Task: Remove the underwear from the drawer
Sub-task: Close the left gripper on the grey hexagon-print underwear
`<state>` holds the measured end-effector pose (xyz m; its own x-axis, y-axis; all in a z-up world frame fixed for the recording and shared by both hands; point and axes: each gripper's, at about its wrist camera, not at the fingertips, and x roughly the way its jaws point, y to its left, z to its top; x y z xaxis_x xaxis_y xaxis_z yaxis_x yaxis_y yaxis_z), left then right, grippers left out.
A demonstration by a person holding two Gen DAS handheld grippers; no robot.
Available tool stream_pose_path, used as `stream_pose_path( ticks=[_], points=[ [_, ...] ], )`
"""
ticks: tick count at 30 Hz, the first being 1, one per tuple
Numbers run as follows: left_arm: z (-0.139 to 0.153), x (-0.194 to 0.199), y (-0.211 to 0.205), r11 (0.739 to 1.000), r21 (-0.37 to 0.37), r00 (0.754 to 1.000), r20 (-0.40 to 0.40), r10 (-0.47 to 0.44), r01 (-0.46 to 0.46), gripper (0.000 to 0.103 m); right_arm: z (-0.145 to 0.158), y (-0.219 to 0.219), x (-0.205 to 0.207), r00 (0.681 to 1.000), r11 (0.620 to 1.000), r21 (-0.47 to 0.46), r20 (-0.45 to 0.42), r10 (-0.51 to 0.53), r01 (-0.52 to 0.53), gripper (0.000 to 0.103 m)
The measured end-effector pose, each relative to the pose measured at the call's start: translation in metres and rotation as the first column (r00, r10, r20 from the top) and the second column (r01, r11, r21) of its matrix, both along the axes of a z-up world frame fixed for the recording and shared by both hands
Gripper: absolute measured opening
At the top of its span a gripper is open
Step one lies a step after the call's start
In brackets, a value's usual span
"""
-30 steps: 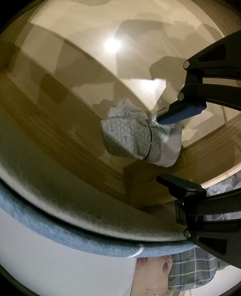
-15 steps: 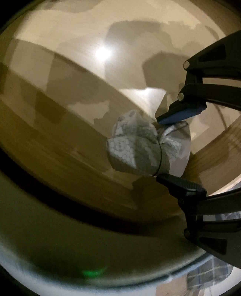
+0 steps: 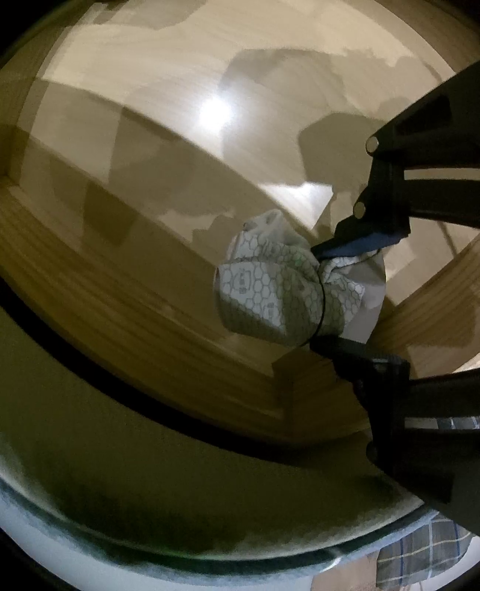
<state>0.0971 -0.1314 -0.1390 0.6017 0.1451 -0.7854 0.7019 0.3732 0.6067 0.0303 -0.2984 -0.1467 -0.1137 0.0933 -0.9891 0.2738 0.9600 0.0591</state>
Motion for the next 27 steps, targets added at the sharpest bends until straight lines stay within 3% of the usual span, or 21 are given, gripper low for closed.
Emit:
stream_pose_path(
  ticks=[9,18,22,27],
  points=[
    [0.008,-0.001,-0.002,0.999,-0.003,0.993,-0.108,0.042,-0.043,0.041,-0.003,0.0,-0.002,1.0,1.0,0.002,0.001,-0.002,0.002,0.033],
    [0.014,-0.003,-0.007,0.988,0.04,0.964,-0.22,0.152,-0.147,0.041,-0.003,0.001,-0.002,1.0,1.0,0.007,0.004,0.0,0.0,0.034],
    [0.022,0.007,-0.006,0.973,0.036,0.929,-0.291,0.229,-0.229,0.041,-0.004,0.002,-0.002,1.0,1.0,0.009,0.003,0.005,-0.005,0.035],
    [0.039,0.027,0.011,0.922,0.0,0.835,-0.424,0.352,-0.388,0.041,-0.006,0.003,-0.002,1.0,1.0,0.014,0.007,0.004,-0.004,0.035]
  ],
)
